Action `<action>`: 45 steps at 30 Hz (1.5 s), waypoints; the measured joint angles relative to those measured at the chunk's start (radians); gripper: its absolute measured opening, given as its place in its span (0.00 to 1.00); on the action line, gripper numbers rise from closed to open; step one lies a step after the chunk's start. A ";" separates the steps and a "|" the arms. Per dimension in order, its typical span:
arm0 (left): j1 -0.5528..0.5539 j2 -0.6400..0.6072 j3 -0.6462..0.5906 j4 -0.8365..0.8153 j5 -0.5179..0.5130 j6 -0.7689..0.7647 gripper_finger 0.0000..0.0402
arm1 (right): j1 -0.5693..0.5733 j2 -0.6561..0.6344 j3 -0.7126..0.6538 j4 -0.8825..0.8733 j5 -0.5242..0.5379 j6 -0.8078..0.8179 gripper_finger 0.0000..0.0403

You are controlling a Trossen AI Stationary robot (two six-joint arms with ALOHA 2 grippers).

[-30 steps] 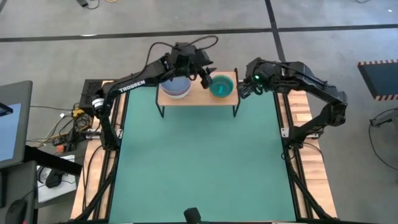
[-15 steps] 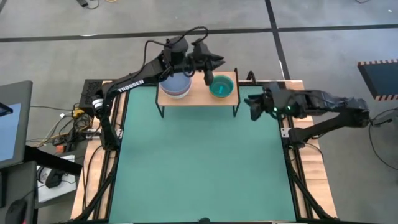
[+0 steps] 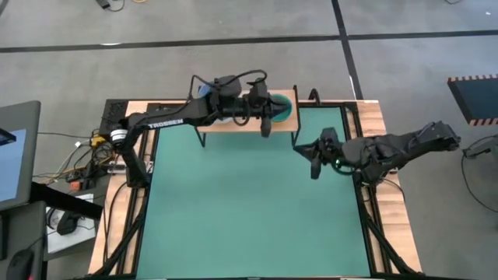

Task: Place and stack bowls onto a shelf
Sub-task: Return to Home Position

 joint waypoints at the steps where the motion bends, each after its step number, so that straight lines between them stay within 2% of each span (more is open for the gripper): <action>1: -0.004 -0.011 -0.006 -0.011 -0.003 0.000 0.00 | 0.012 -0.002 -0.025 0.018 -0.003 -0.003 0.04; 5: -0.008 -0.074 -0.112 -0.006 -0.066 -0.044 0.00 | 0.053 -0.030 -0.102 0.112 -0.003 -0.004 0.06; 10: -0.009 -0.189 -0.381 0.122 -0.099 -0.131 0.00 | 0.102 -0.078 -0.162 0.214 -0.002 -0.059 0.05; 13: -0.028 -0.273 -0.499 0.096 -0.165 -0.075 0.00 | 0.115 -0.094 -0.165 0.179 -0.004 -0.085 0.05; 15: -0.036 -0.318 -0.551 0.055 -0.160 -0.043 0.00 | 0.114 -0.090 -0.165 0.099 -0.009 -0.086 0.07; 18: -0.052 -0.363 -0.598 0.040 -0.128 0.006 0.00 | 0.117 -0.067 -0.167 -0.006 -0.027 -0.085 0.11; 21: -0.069 -0.396 -0.601 0.051 -0.100 0.075 0.00 | 0.117 -0.044 -0.167 -0.014 -0.032 -0.105 0.11; 26: -0.092 -0.421 -0.601 0.110 -0.033 0.109 0.00 | 0.115 -0.051 -0.166 0.079 -0.062 -0.333 0.04; 28: -0.092 -0.441 -0.601 0.138 -0.003 0.107 0.00 | 0.114 -0.070 -0.167 0.117 -0.087 -0.410 0.04; 33: -0.095 -0.495 -0.615 0.119 -0.001 0.126 0.00 | 0.112 -0.123 -0.166 0.150 -0.168 -0.561 0.05; 36: -0.112 -0.545 -0.682 0.144 -0.006 0.121 0.00 | 0.095 -0.160 -0.182 0.156 -0.232 -0.617 0.05; 41: -0.166 -0.650 -0.862 0.259 -0.087 0.045 0.00 | 0.067 -0.263 -0.267 0.170 -0.291 -0.646 0.05; 45: -0.212 -0.740 -0.968 0.255 -0.110 0.045 0.00 | 0.023 -0.376 -0.350 0.207 -0.415 -0.661 0.05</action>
